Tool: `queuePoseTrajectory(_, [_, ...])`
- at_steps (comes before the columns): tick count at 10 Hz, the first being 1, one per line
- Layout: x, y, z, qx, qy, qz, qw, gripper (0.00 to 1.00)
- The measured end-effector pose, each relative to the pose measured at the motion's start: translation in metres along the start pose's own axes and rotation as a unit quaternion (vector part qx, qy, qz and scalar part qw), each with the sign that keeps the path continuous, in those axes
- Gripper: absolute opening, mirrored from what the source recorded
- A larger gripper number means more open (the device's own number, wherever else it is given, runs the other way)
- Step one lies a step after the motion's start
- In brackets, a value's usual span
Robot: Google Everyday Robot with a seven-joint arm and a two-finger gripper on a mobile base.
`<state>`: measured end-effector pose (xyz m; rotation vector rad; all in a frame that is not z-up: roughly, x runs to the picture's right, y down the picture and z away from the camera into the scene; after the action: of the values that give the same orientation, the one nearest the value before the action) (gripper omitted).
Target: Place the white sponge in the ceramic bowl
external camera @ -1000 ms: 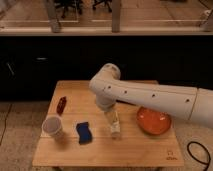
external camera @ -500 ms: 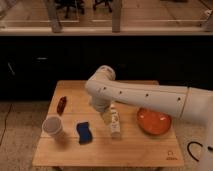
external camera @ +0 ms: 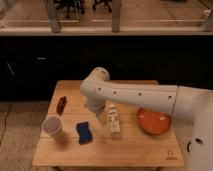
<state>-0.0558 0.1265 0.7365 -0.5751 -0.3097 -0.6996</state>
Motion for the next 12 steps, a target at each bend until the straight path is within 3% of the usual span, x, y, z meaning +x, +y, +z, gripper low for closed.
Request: queuePoseTrajectory(12, [-0.042, -0.028, 0.028, -0.013, -0.028, -0.088, 0.9956, 0.8])
